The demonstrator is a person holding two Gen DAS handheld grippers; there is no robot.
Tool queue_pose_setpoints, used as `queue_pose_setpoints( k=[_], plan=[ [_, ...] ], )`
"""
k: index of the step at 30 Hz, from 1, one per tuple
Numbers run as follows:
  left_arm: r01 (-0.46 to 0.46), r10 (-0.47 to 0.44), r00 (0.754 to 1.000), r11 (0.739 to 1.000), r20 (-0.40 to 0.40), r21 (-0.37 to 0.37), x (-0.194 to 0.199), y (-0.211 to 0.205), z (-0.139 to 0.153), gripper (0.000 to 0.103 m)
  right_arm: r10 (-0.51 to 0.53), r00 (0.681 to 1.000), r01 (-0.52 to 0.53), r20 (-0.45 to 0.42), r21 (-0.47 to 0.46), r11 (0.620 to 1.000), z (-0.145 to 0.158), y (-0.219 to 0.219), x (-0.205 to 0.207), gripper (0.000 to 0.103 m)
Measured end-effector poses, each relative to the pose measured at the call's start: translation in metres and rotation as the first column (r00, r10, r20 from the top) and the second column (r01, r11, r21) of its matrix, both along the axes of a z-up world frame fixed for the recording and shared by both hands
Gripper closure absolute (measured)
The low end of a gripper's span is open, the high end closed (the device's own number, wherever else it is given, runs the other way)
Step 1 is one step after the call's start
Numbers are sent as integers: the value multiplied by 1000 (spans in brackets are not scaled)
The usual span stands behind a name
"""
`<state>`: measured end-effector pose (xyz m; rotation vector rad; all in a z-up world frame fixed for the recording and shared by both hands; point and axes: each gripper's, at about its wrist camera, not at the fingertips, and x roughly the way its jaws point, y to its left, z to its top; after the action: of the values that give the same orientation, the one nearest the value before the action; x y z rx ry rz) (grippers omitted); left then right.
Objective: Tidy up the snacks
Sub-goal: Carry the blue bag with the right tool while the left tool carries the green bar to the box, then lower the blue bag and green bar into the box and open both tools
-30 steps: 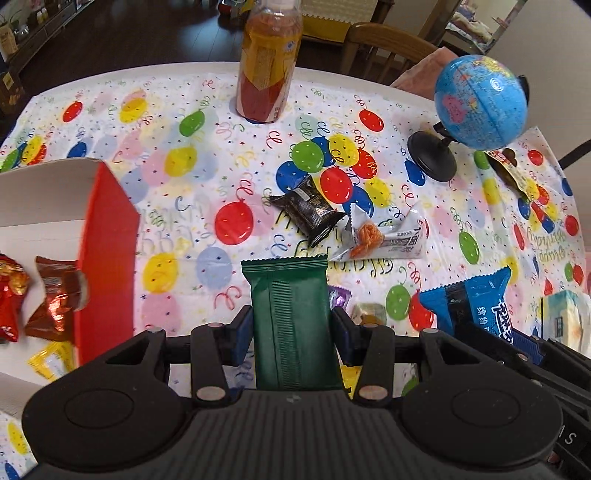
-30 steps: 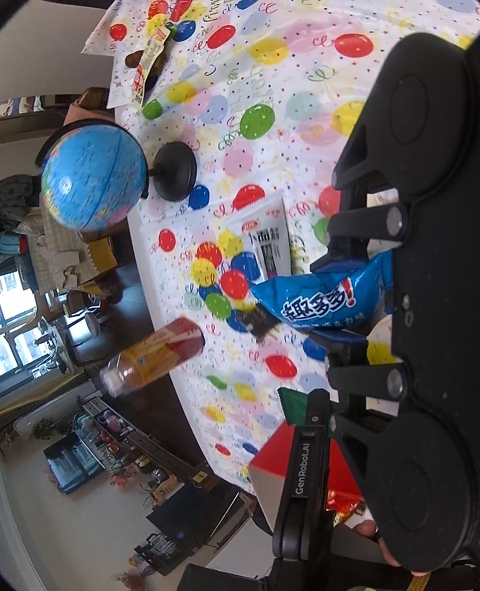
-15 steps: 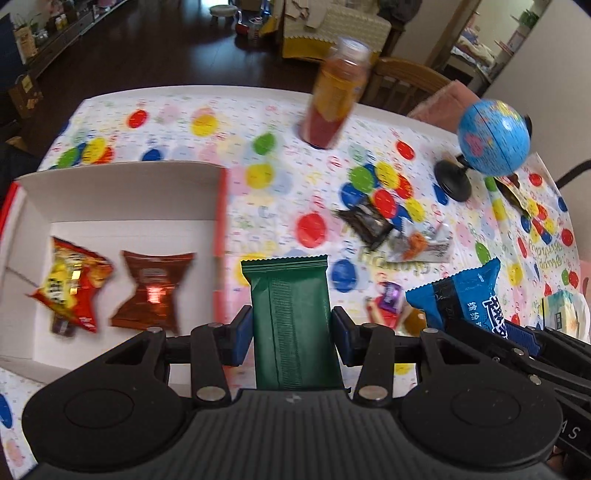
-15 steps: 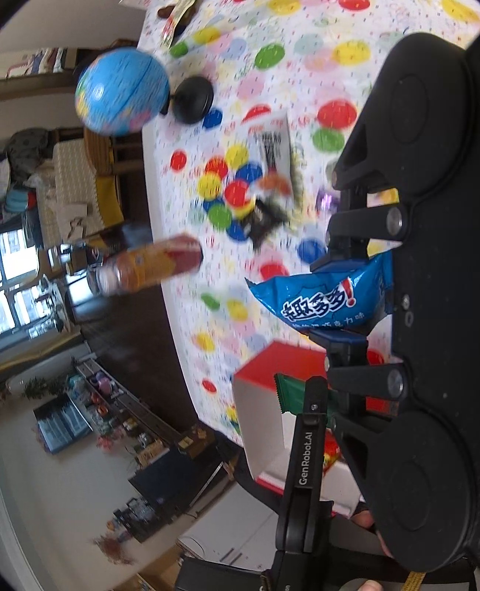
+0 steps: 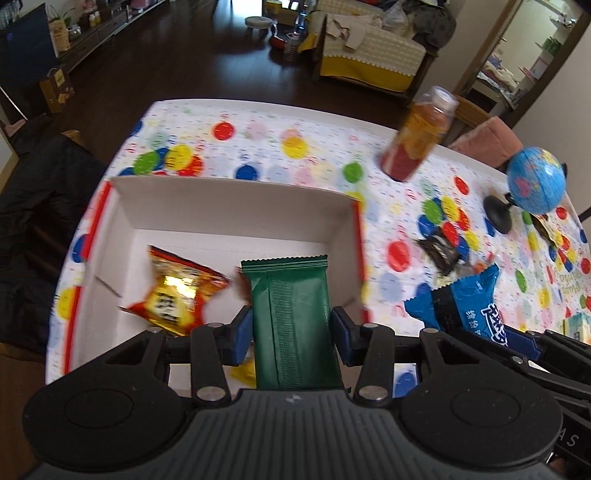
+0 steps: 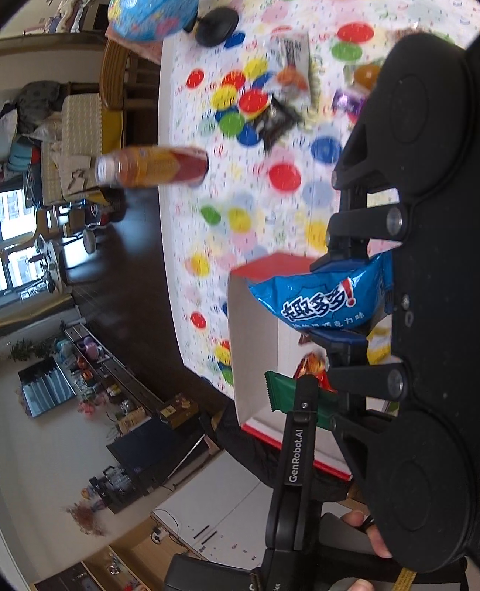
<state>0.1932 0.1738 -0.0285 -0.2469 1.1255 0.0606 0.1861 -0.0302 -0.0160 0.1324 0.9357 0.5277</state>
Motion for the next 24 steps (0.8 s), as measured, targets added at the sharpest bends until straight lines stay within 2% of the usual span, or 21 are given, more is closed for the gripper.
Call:
queue_pose_setpoints(
  k=[8,16,24],
  plan=[
    [-10,11,1000,1000,-11,25,2,54,-11,58,5,1000,-6,-26,-23,1000,-13,48,3,74],
    [5,-1,999,995,-37,97,10,93,-38,58,20,998,-25,-56,-92,995,-43,90,7,73],
    [88,-82,995,989,-59,120,15,97,-66,58,57,992,-74,-109,-155,985,-72,115,2,73]
  ],
)
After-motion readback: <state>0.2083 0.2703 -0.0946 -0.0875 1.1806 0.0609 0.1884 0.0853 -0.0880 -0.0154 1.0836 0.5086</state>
